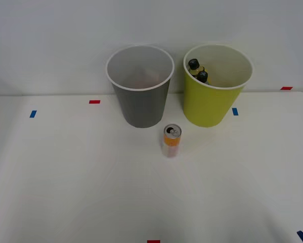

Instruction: Put cans in the gray bin, plastic bottles in the light green bin

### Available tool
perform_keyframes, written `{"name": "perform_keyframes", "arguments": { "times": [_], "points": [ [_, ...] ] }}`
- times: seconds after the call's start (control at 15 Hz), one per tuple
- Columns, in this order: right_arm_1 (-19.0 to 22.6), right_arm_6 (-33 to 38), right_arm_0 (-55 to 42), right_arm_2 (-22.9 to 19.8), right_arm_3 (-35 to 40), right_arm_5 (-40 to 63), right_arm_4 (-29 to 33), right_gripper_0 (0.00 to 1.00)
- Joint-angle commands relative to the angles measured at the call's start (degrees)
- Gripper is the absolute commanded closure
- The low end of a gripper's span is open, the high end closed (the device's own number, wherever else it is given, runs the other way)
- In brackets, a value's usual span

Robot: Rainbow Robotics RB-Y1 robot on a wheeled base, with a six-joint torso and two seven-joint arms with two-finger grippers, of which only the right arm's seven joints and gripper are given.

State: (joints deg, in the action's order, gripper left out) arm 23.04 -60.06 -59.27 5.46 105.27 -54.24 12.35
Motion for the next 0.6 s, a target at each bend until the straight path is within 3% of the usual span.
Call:
{"name": "perform_keyframes", "arguments": {
  "times": [0.07, 0.33, 0.6],
  "points": [
    [5.26, -7.53, 6.80, 7.37, 0.02, 7.75, -4.62, 0.00],
    [10.10, -22.56, 18.31, 19.06, 0.02, 14.78, -17.54, 0.00],
    [10.71, -34.42, 27.80, 27.41, -0.07, 19.00, -29.41, 0.00]
  ]
}}
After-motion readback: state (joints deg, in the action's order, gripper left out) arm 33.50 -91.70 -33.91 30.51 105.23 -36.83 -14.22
